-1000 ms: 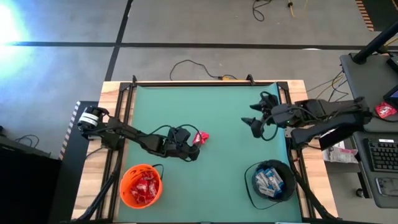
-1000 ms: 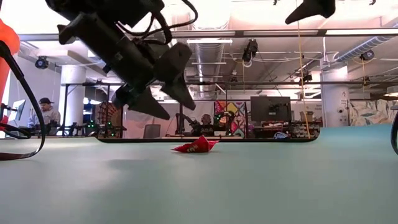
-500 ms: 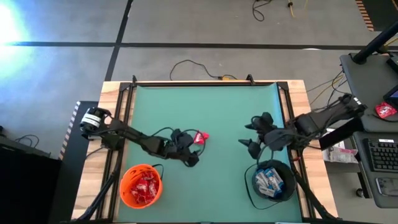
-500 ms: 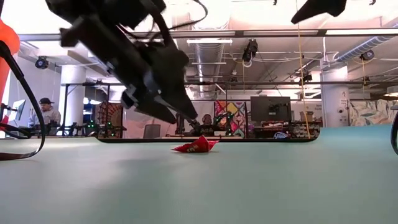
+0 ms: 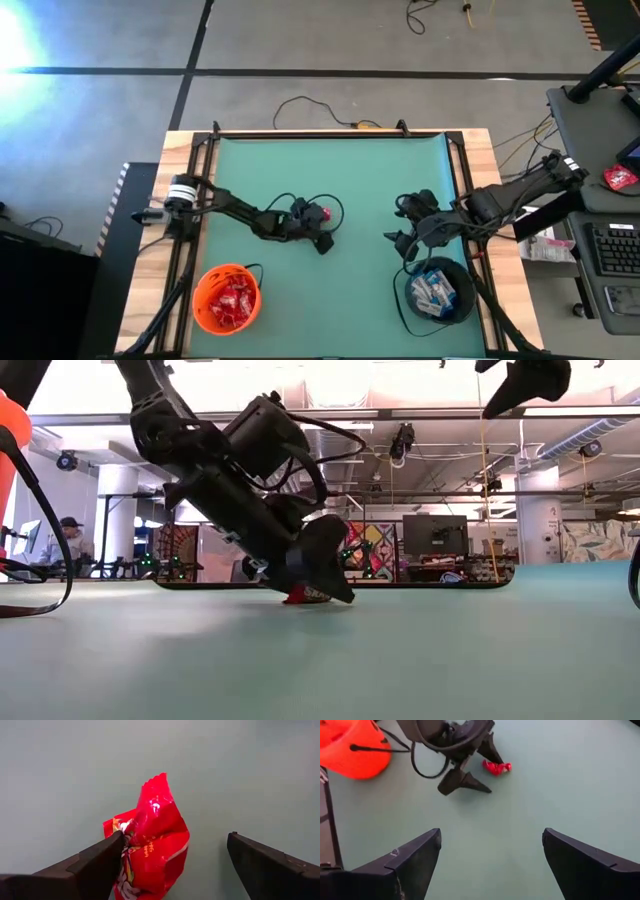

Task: Sort candy by brand, put in halloween buckets
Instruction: Put the red chocolate candy into the orange bucket

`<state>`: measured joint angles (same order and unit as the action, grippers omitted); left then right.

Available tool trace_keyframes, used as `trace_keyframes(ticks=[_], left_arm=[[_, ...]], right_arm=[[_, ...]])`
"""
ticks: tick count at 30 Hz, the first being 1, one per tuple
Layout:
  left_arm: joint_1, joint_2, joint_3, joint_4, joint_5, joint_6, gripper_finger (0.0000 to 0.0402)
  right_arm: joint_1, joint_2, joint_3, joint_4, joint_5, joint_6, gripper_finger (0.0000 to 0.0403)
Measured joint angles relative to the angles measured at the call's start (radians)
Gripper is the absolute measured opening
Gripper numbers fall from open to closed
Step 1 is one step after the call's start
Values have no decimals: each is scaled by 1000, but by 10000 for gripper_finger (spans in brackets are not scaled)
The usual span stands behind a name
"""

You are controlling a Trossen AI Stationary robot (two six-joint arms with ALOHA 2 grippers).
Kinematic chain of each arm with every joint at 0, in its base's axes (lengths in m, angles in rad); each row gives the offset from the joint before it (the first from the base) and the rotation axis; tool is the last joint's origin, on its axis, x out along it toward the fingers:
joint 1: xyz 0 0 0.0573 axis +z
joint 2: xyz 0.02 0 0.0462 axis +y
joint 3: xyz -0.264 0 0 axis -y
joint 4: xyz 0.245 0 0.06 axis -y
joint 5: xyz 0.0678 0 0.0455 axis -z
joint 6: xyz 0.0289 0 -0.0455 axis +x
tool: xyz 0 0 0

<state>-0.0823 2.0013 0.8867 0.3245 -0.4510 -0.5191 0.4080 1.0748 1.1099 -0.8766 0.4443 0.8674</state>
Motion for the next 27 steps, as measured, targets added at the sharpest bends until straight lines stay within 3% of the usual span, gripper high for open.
trace_keyframes(ticks=[4,8,12,18,23,27], left_arm=[[-8,31,9,-25,-3,-6,320],[-16,21,10,-75,-22,-11,264],[-5,-26,6,-152,9,-60,178],[25,-160,-3,-341,76,-138,30],[-47,-437,-1,-441,124,-134,41],[-203,-661,-1,-539,211,-179,40]], right_arm=[[0,-4,0,-17,-25,0,334],[0,-6,21,-58,-26,-10,333],[0,-7,63,-110,-23,-62,331],[-3,-8,76,-144,75,-162,329],[-1,1,74,-45,132,-153,329],[7,29,74,55,131,-126,329]])
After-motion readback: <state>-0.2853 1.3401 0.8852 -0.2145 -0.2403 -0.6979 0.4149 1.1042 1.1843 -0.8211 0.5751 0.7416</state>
